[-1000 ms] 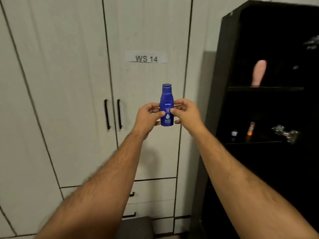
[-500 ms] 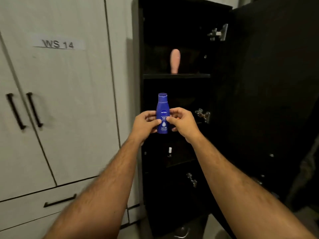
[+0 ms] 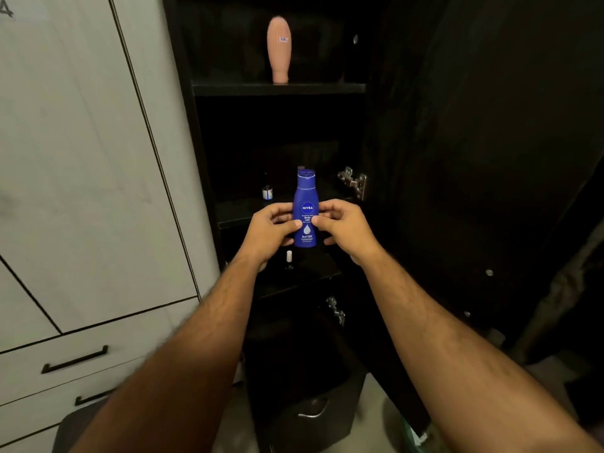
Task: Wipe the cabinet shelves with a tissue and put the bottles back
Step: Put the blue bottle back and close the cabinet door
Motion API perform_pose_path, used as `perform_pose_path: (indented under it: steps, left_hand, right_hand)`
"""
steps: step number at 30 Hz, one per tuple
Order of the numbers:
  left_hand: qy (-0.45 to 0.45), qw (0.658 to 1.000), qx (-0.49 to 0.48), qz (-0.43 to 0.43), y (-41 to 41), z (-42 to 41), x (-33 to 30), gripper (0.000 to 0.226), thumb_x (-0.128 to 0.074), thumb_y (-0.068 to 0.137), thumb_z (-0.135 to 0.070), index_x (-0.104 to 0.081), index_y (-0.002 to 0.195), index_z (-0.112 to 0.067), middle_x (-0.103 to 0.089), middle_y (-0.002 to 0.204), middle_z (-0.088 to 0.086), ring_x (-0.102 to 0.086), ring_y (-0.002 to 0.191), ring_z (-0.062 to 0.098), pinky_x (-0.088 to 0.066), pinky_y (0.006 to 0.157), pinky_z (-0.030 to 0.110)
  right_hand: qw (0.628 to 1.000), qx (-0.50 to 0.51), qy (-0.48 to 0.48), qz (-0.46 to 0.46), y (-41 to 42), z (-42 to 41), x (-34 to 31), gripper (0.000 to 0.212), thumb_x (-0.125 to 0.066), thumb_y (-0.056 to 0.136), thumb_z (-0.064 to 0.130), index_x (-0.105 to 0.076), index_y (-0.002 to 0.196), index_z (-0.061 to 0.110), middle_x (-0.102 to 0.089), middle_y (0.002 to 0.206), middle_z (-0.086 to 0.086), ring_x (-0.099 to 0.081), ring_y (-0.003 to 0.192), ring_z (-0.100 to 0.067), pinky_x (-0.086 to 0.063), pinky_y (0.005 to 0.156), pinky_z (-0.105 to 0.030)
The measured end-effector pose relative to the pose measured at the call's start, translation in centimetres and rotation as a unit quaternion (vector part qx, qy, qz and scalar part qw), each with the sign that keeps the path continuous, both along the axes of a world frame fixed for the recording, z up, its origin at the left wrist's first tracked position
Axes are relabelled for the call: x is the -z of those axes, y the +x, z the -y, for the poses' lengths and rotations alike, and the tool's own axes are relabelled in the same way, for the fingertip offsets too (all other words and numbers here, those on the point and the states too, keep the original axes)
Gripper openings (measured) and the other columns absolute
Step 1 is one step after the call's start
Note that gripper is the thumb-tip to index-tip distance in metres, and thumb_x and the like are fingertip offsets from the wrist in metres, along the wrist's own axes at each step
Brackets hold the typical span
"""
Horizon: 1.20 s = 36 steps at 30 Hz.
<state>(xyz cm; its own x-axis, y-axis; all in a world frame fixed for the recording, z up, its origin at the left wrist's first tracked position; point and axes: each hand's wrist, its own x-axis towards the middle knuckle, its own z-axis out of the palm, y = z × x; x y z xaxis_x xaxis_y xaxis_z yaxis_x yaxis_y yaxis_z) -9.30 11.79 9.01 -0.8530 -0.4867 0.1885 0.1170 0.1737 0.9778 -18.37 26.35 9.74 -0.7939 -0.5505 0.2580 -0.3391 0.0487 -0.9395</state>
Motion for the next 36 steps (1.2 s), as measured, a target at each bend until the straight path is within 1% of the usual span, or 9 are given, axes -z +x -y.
perform_pose_path:
  steps: [4, 8, 12, 17, 21, 24, 27, 32, 36]
  left_hand:
    - [0.019, 0.999, 0.015, 0.023, -0.8, 1.1, 1.9, 0.035, -0.071, 0.086, -0.010, -0.062, 0.119, -0.020, -0.071, 0.108, 0.000, -0.070, 0.099, 0.015, -0.058, 0.074, 0.029]
    - [0.038, 0.998, 0.021, 0.054, -1.3, 2.1, 4.0, 0.035, -0.071, 0.086, -0.012, -0.061, 0.118, -0.022, -0.070, 0.110, 0.000, -0.069, 0.100, 0.014, -0.058, 0.078, 0.032]
    - [0.059, 0.994, 0.027, 0.083, -1.3, 2.7, 6.5, 0.029, -0.071, 0.087, -0.015, -0.062, 0.113, -0.026, -0.070, 0.109, -0.002, -0.069, 0.099, 0.012, -0.056, 0.075, 0.029]
    - [0.054, 0.989, 0.016, 0.134, -0.8, 2.6, 11.5, 0.034, -0.070, 0.088, -0.017, -0.057, 0.120, -0.021, -0.067, 0.108, -0.003, -0.067, 0.099, 0.012, -0.056, 0.073, 0.027]
    - [0.063, 0.982, 0.004, 0.177, -0.6, 2.2, 14.8, 0.026, -0.069, 0.088, -0.019, -0.057, 0.109, -0.028, -0.068, 0.101, -0.010, -0.067, 0.093, 0.007, -0.053, 0.068, 0.025]
    - [0.076, 0.975, -0.020, 0.206, -0.7, 1.5, 16.7, 0.023, -0.069, 0.088, -0.018, -0.059, 0.099, -0.036, -0.068, 0.094, -0.016, -0.066, 0.087, 0.003, -0.049, 0.064, 0.023]
    - [0.078, 0.969, -0.045, 0.231, -0.8, 0.1, 18.6, 0.024, -0.069, 0.088, -0.018, -0.058, 0.095, -0.038, -0.068, 0.090, -0.017, -0.066, 0.080, -0.001, -0.048, 0.062, 0.022]
    - [0.096, 0.961, -0.086, 0.245, -1.0, -2.2, 22.1, 0.022, -0.067, 0.089, -0.016, -0.058, 0.103, -0.030, -0.067, 0.095, -0.012, -0.066, 0.081, 0.000, -0.048, 0.062, 0.021]
    - [0.112, 0.952, -0.118, 0.261, -0.3, -4.1, 26.2, 0.029, -0.065, 0.091, -0.013, -0.059, 0.119, -0.014, -0.067, 0.102, -0.004, -0.065, 0.089, 0.009, -0.051, 0.067, 0.025]
  right_hand:
    - [1.000, 0.007, 0.024, 0.016, -0.7, 1.2, 2.0, 0.021, -0.072, 0.086, 0.019, -0.064, 0.105, 0.023, -0.073, 0.092, 0.004, -0.071, 0.082, -0.009, -0.056, 0.060, -0.026]
    - [0.998, 0.008, 0.052, 0.038, -1.3, 2.1, 3.9, 0.023, -0.072, 0.086, 0.020, -0.064, 0.108, 0.020, -0.073, 0.091, 0.004, -0.071, 0.082, -0.009, -0.055, 0.060, -0.026]
    - [0.995, 0.003, 0.068, 0.075, -1.5, 2.6, 6.7, 0.025, -0.072, 0.086, 0.020, -0.065, 0.109, 0.017, -0.074, 0.094, 0.001, -0.072, 0.085, -0.012, -0.055, 0.063, -0.030]
    - [0.988, -0.023, 0.098, 0.119, -1.4, 2.5, 11.1, 0.025, -0.071, 0.087, 0.018, -0.065, 0.111, 0.014, -0.074, 0.097, -0.003, -0.072, 0.088, -0.016, -0.053, 0.061, -0.028]
    - [0.978, -0.052, 0.117, 0.167, -2.0, 2.4, 14.6, 0.025, -0.071, 0.087, 0.015, -0.064, 0.111, 0.013, -0.074, 0.097, -0.002, -0.072, 0.086, -0.014, -0.052, 0.057, -0.025]
    - [0.970, -0.060, 0.126, 0.198, -2.5, 2.3, 17.0, 0.015, -0.069, 0.088, 0.012, -0.066, 0.101, 0.019, -0.073, 0.086, 0.004, -0.070, 0.077, -0.009, -0.050, 0.054, -0.025]
    - [0.962, -0.075, 0.143, 0.219, -3.2, 1.7, 19.2, 0.014, -0.068, 0.088, 0.011, -0.066, 0.093, 0.024, -0.073, 0.082, 0.006, -0.068, 0.077, -0.010, -0.049, 0.054, -0.026]
    - [0.950, -0.103, 0.186, 0.229, -4.3, 0.9, 22.7, 0.017, -0.068, 0.088, 0.014, -0.064, 0.092, 0.030, -0.071, 0.094, 0.006, -0.069, 0.089, -0.013, -0.050, 0.057, -0.026]
    - [0.943, -0.109, 0.209, 0.233, -3.8, 0.2, 26.8, 0.018, -0.067, 0.089, 0.015, -0.063, 0.093, 0.032, -0.069, 0.093, 0.009, -0.068, 0.084, -0.008, -0.053, 0.056, -0.024]
